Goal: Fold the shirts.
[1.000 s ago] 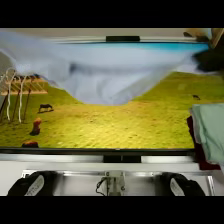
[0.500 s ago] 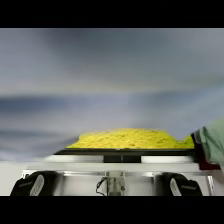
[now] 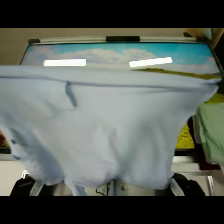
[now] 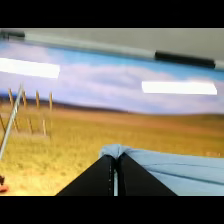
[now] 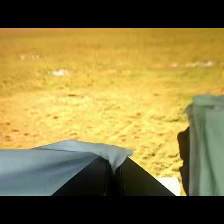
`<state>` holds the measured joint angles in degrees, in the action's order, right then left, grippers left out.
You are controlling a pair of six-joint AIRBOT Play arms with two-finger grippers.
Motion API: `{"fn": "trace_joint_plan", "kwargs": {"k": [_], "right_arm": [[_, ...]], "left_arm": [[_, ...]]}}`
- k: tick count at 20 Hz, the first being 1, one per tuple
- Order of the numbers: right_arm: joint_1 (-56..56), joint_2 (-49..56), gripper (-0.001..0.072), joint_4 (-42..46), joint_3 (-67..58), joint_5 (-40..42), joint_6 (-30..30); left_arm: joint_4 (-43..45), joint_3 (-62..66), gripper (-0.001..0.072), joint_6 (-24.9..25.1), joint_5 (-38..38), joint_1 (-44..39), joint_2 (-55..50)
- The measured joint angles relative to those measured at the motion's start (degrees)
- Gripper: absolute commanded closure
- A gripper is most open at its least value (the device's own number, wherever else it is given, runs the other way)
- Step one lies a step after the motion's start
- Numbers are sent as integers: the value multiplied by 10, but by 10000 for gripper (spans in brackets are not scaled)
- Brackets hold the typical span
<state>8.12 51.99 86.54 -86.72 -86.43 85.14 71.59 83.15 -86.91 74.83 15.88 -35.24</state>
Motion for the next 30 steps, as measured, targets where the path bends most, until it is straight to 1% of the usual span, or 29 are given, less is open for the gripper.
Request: {"fn": "trace_joint_plan", "kwargs": {"k": [1, 3, 6, 9, 11, 13, 15, 17, 20, 22, 25, 28, 30], "right_arm": [[-2, 27, 645, 0, 33, 23, 1], [-14, 92, 645, 3, 84, 88, 2], [-49, 203, 645, 7, 104, 211, 12], [-72, 290, 645, 9, 79, 349, 43], [-75, 327, 645, 10, 58, 431, 69], [-70, 352, 645, 10, 42, 501, 89], [-61, 372, 645, 11, 34, 531, 103], [-54, 395, 645, 10, 30, 534, 111], [-51, 430, 645, 8, 27, 506, 117], [-51, 444, 645, 2, 26, 483, 118], [-49, 441, 644, -3, 26, 429, 113], [-44, 430, 645, 3, 26, 345, 100], [-43, 432, 644, 5, 25, 292, 94]], "left_arm": [[-5, -56, 671, 5, -7, -2, -13], [-21, -145, 672, 18, -50, -13, -52], [-38, -204, 671, 33, -147, -44, -147], [-51, -187, 671, 44, -266, -77, -270], [-62, -152, 671, 47, -344, -95, -350], [-89, -111, 671, 49, -405, -110, -422], [-123, -77, 670, 51, -441, -125, -487], [-148, -56, 671, 52, -461, -143, -532], [-162, -42, 671, 53, -462, -158, -576], [-161, -38, 671, 54, -435, -160, -588], [-126, -35, 670, 55, -345, -145, -584], [-87, -35, 671, 55, -214, -121, -569], [-71, -46, 671, 55, -142, -113, -565]]}}
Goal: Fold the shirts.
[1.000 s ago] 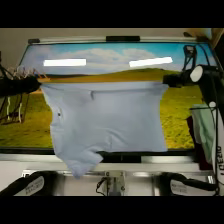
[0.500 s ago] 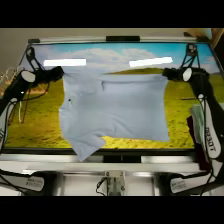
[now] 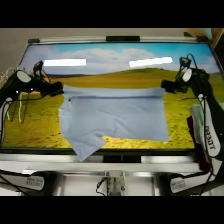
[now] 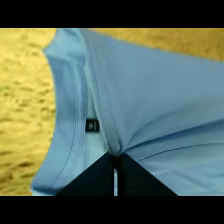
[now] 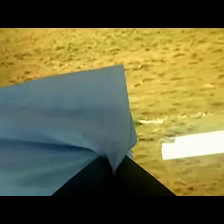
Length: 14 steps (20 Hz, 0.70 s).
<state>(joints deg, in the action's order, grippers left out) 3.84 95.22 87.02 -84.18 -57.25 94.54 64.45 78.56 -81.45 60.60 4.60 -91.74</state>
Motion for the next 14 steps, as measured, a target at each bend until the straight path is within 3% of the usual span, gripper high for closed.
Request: {"fn": "trace_joint_plan", "kwargs": {"k": [4, 9, 10, 11, 12, 13, 14], "right_arm": [[0, 22, 644, 1, 0, -61, -7], [0, 35, 644, 0, 0, -83, -9], [0, 35, 614, 0, 0, -83, -9], [0, 36, 447, 0, 0, -85, -8], [0, 37, 173, -1, 0, -88, -7], [0, 37, 138, 0, 0, -89, -7], [0, 36, 138, 0, 0, -98, -7]], "left_arm": [[10, -33, 671, -2, 55, 7, 3], [13, -61, 670, -2, 66, 3, 3], [12, -64, 669, -3, 66, 1, 3], [12, -67, 601, -3, 64, -1, 3], [12, -69, 352, -5, 63, -1, 3], [12, -70, 132, -8, 62, -1, 3], [12, -69, 106, -17, 65, 1, 3]]}}
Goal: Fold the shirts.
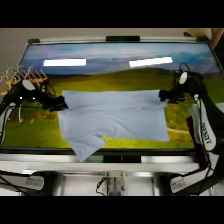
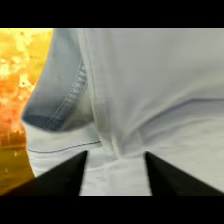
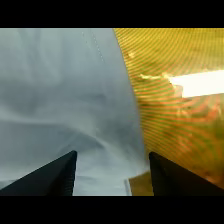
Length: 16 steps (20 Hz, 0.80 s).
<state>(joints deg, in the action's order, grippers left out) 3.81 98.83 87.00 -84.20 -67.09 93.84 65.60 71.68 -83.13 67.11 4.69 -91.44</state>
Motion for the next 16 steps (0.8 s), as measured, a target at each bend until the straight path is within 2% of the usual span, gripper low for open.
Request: {"fn": "trace_joint_plan", "kwargs": {"k": [3, 6, 9, 12, 13, 14, 16], "right_arm": [[2, -17, 138, 27, 0, -52, -7], [24, -50, 138, 76, 0, -136, -46], [77, -93, 138, 77, 17, -200, -71], [129, -139, 138, 42, 55, -223, -83], [141, -153, 138, 32, 68, -225, -86], [149, -164, 138, 26, 79, -226, -89], [159, -180, 138, 14, 95, -230, -92]], "left_arm": [[0, 23, 116, -17, 48, 24, 4], [0, 31, 119, -17, 122, 64, 34], [0, -56, 119, 1, 162, 94, 106], [-10, -230, 119, 14, 141, 107, 200], [-19, -283, 135, 18, 127, 109, 227], [-35, -334, 212, 22, 112, 110, 253], [-65, -407, 211, 30, 80, 111, 289]]}}
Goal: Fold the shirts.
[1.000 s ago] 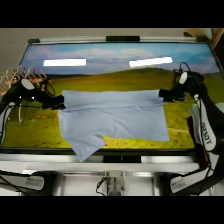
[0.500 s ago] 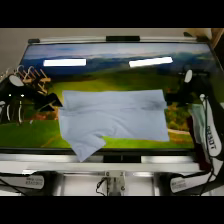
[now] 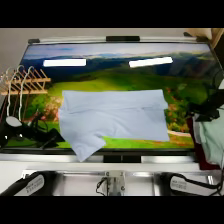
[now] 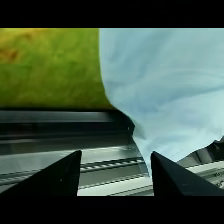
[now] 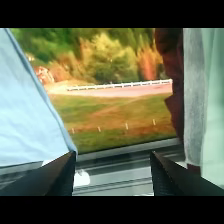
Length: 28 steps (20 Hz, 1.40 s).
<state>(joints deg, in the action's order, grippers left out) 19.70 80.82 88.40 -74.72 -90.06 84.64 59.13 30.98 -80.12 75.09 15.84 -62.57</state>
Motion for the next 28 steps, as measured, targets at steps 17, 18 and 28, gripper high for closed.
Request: {"fn": "trace_joint_plan", "kwargs": {"k": [17, 18, 28], "right_arm": [[13, -18, 134, -81, 114, 13, -29], [13, -18, 134, -100, 141, 23, -37], [13, -19, 135, -207, 305, 123, -95]], "left_arm": [[-116, -113, 670, -11, -196, -118, 35], [-116, -113, 670, -12, -196, -120, 35], [-120, -113, 670, -13, -177, -126, 41]]}}
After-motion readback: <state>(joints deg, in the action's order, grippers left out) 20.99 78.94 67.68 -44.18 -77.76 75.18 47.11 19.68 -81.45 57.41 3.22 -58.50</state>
